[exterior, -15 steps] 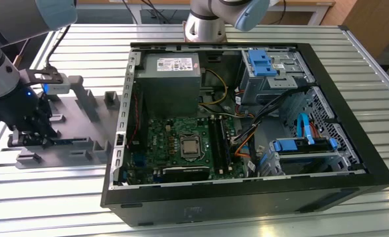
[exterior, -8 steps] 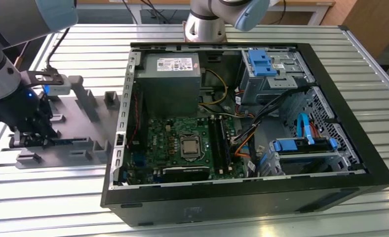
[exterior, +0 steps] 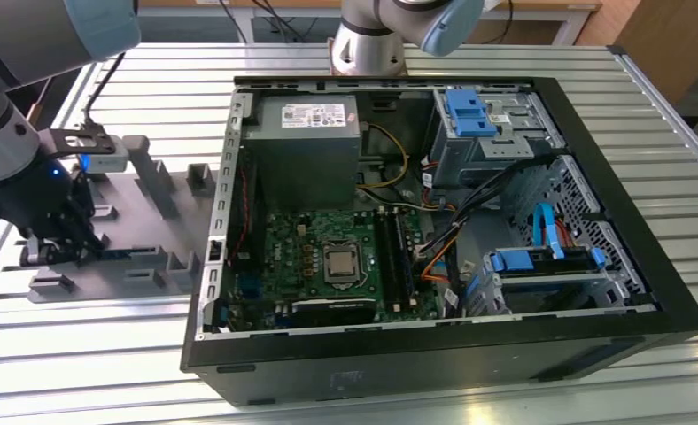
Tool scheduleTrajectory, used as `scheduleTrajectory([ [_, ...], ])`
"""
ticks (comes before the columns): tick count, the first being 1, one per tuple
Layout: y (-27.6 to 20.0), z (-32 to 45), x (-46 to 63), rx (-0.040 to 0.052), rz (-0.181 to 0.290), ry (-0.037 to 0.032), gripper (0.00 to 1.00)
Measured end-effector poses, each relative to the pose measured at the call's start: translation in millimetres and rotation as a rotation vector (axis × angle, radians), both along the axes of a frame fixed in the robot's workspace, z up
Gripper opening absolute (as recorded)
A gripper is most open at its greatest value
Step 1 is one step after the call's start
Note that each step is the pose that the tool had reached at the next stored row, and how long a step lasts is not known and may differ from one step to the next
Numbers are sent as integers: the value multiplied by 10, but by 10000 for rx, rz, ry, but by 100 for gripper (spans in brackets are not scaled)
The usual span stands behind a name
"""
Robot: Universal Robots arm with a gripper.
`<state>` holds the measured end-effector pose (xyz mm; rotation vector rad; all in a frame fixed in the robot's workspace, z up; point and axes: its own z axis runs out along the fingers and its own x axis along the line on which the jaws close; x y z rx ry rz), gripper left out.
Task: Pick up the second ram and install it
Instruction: 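Pick up the second ram and move it above second insertion slot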
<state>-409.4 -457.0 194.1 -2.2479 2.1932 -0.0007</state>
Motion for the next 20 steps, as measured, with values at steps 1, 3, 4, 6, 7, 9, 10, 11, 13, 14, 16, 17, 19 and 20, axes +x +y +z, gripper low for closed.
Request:
scheduleTrajectory([
  [1, 0, -6, 0, -1, 0, 1, 22],
  [3, 0, -19, 0, -1, 0, 2, 22],
  [4, -1, -25, 0, 0, 0, 2, 22],
  [6, -1, -31, 0, -2, 0, 4, 22],
  [7, -1, -35, 0, -1, -1, 4, 22],
  [9, 0, -42, 4, 0, 0, 2, 22],
  [10, 0, -44, 5, 0, 0, 3, 22],
  [11, -1, -47, 6, -1, 0, 4, 22],
  [13, -1, -54, 7, 0, 0, 3, 22],
  [14, -1, -59, 8, 0, 0, 2, 22],
  [16, 0, -68, 9, 0, 0, 3, 22],
  [17, -1, -71, 10, -1, 0, 4, 22],
  [19, -1, -78, 11, -1, 0, 4, 22],
  [20, -1, -82, 11, 0, 0, 3, 22],
])
